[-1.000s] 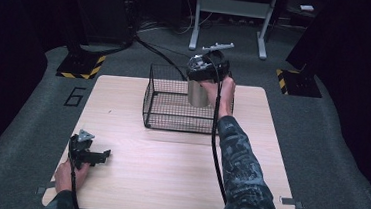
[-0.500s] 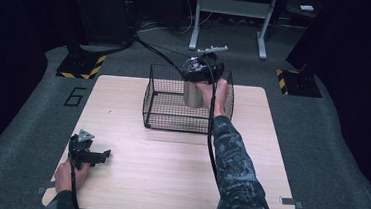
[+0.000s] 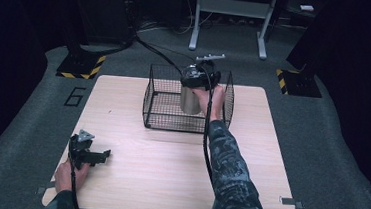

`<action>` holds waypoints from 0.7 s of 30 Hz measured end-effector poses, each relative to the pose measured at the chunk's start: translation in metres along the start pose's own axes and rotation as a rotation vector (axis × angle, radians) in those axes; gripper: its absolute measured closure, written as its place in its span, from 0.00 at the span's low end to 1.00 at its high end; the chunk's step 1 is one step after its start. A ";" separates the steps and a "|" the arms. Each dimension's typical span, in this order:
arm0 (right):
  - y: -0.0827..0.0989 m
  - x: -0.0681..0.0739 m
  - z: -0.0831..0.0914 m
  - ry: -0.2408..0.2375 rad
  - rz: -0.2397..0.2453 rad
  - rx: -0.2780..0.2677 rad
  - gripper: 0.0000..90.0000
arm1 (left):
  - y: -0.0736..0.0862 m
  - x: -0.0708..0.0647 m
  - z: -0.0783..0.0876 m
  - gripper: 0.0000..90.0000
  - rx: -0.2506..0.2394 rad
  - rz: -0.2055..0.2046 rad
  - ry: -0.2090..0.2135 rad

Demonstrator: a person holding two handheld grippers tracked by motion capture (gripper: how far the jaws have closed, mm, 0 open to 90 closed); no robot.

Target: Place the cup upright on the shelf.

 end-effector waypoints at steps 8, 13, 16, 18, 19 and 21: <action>0.016 0.000 -0.010 0.002 -0.025 0.035 0.04 | 0.000 0.000 0.000 0.00 -0.004 0.006 -0.001; 0.024 -0.001 -0.015 0.001 -0.022 0.043 0.04 | 0.000 -0.001 -0.001 0.00 -0.010 0.018 -0.002; 0.028 -0.001 -0.017 0.000 -0.030 0.045 0.04 | 0.000 -0.001 -0.001 0.00 -0.010 0.018 -0.001; 0.031 -0.002 -0.019 0.005 -0.033 0.046 0.04 | 0.000 -0.001 -0.001 0.00 -0.010 0.017 -0.001; 0.032 -0.002 -0.020 0.009 -0.041 0.057 0.04 | 0.000 -0.001 -0.001 0.00 -0.010 0.017 -0.001; 0.033 -0.002 -0.021 0.007 -0.041 0.057 0.04 | 0.000 -0.001 -0.001 0.00 -0.011 0.018 -0.001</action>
Point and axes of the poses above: each handheld gripper's, and its own axes: z roughly backward along the jaws, y roughly out of its underside, x roughly to its left, the point moved 3 cm from there along -z, roughly forward along the jaws, and after that the axes turned 11 degrees about -x, right-handed, at the moved point
